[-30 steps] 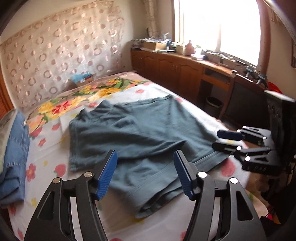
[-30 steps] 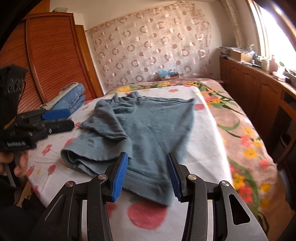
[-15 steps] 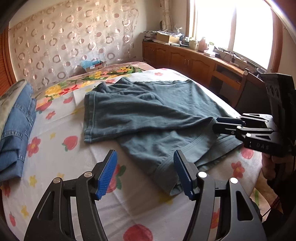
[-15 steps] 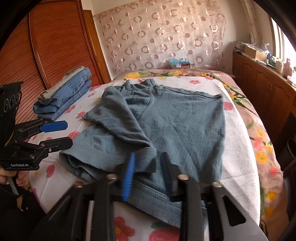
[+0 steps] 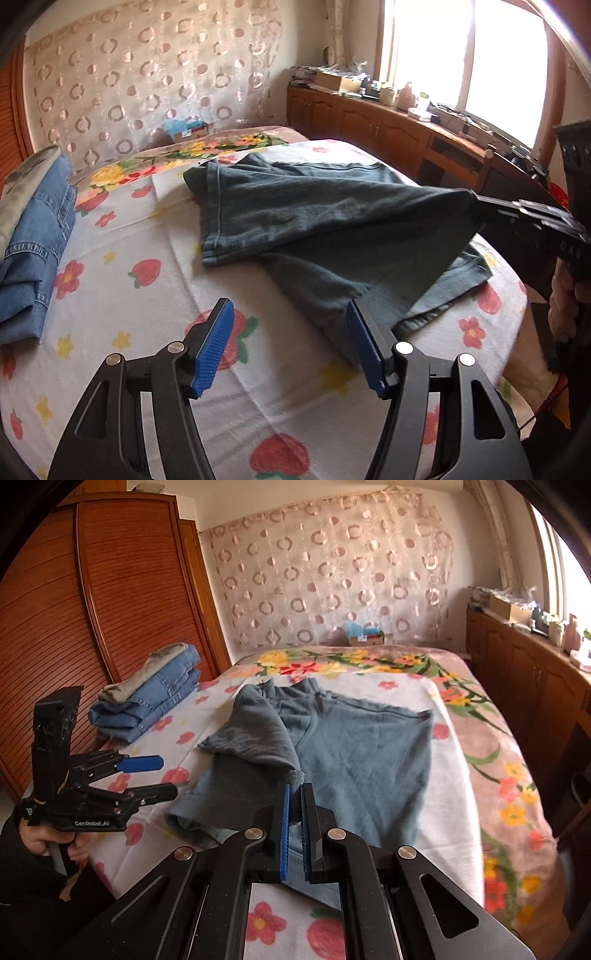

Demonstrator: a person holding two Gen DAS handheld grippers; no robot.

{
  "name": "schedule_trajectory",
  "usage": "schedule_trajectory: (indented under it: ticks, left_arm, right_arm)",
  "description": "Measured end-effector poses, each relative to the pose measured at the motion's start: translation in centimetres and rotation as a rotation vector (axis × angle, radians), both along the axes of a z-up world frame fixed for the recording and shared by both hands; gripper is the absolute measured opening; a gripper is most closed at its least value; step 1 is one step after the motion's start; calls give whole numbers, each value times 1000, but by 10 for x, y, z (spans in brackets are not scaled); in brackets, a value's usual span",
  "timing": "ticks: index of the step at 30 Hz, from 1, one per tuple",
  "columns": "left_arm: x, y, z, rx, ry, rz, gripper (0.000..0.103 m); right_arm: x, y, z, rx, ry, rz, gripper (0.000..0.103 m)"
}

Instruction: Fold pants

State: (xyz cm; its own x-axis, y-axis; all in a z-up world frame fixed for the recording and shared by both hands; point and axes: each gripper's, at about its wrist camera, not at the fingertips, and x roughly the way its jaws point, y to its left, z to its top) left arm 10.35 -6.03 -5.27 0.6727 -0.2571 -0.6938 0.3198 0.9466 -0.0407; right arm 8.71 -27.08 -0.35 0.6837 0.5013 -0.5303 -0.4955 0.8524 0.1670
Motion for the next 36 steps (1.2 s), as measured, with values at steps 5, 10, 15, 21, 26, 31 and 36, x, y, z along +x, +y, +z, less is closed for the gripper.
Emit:
schedule_trajectory:
  ticks: [5,10,15,21,26,31,36]
  left_arm:
    - [-4,-4,1,8,-1,-9,64]
    - [-3,-5,0,7,3,-9,64]
    - [-3,-9,-1,10,4,-15,64]
    - [-1,-10,-2,13,7,-14,64]
    - [0,-11,-2,16,8,-9,64]
    - [1,-11,-4,15,11,-7,64]
    - [1,-10,-4,14,6,-4,64]
  right_arm:
    - [-13,-7,5,-4,-23,-25,5]
    - [-25,-11,-1,-24,-10,-42,5]
    - [-33,-17,-4,-34,9,-65,5]
    - [-34,-22,-9,-40,48,-84,5]
    - [-32,-18,-16,-62,86,-93,5]
    - [-31,-19,-18,-49,120,-109,5]
    - [-29,-20,-14,-52,132,-122,5]
